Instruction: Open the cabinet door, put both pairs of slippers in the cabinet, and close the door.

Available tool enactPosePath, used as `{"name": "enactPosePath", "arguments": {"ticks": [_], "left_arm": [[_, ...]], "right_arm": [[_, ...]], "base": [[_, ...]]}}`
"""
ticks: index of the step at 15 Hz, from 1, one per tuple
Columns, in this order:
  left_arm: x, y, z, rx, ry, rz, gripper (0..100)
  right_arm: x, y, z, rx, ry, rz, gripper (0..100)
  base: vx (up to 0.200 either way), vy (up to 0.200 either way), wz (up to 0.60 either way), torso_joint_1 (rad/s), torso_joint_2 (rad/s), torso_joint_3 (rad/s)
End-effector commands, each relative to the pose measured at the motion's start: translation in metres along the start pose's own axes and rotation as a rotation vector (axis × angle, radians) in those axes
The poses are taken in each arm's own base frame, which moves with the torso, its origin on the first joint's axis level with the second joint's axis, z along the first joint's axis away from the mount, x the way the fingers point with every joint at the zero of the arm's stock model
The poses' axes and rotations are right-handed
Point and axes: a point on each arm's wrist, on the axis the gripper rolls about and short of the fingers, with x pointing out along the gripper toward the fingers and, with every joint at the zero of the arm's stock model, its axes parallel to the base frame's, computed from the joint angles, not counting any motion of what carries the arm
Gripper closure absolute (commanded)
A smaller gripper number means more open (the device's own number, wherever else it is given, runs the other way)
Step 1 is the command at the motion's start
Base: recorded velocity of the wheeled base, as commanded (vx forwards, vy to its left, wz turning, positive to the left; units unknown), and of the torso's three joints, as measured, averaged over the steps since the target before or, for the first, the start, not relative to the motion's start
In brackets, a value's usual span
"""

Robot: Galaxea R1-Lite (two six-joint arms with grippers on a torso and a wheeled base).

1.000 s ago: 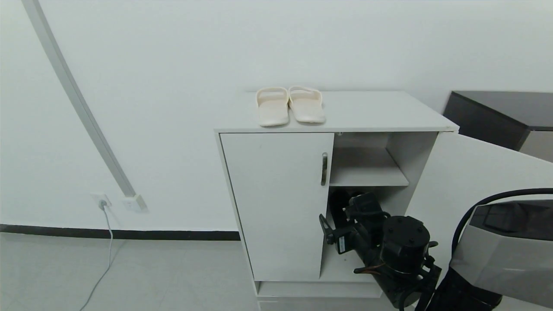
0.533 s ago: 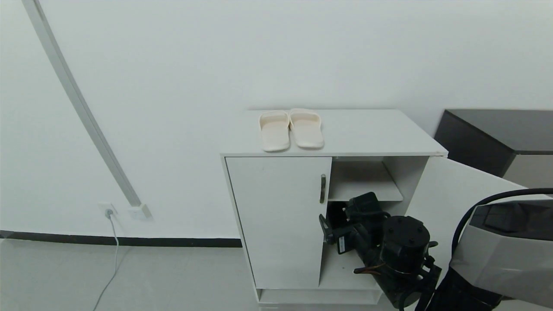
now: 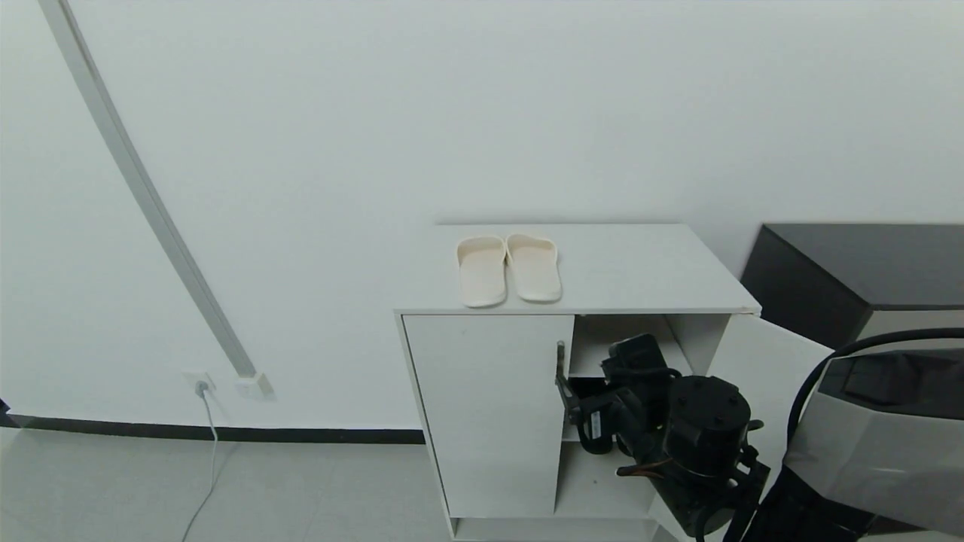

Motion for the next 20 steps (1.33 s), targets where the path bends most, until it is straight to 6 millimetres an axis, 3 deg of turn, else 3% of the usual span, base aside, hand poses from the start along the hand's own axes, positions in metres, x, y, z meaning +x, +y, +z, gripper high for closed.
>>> {"name": "enactPosePath", "arguments": {"ticks": [1, 6, 8, 10, 14, 17, 20], "left_arm": [[0.000, 0.000, 0.000, 0.000, 0.000, 0.001, 100], [0.000, 0.000, 0.000, 0.000, 0.000, 0.001, 100], [0.000, 0.000, 0.000, 0.000, 0.000, 0.001, 100], [0.000, 0.000, 0.000, 0.001, 0.000, 0.001, 100], [0.000, 0.000, 0.000, 0.004, 0.000, -0.002, 100], [0.000, 0.000, 0.000, 0.004, 0.000, -0.004, 100], [0.000, 0.000, 0.000, 0.004, 0.000, -0.005, 100]], "right_arm": [[0.000, 0.000, -0.001, 0.000, -0.001, 0.004, 0], [0.006, -0.007, -0.002, -0.074, -0.014, 0.034, 0], [0.013, -0.003, 0.011, -0.059, -0.061, 0.034, 0], [0.029, 0.007, 0.041, -0.003, 0.002, 0.055, 0], [0.031, 0.042, 0.092, 0.125, 0.107, 0.082, 0], [0.036, 0.047, 0.099, 0.129, 0.103, 0.057, 0], [0.036, 0.045, 0.099, 0.138, 0.106, 0.050, 0]], "base": [[0.000, 0.000, 0.00, 0.266, -0.61, -0.334], [0.000, 0.000, 0.00, 0.084, -0.19, -0.102], [0.000, 0.000, 0.00, 0.000, 0.00, 0.000], [0.000, 0.000, 0.00, 0.000, 0.00, 0.000], [0.000, 0.000, 0.00, 0.000, 0.00, 0.000], [0.000, 0.000, 0.00, 0.000, 0.00, 0.000], [0.000, 0.200, 0.00, 0.001, 0.00, 0.004]]}}
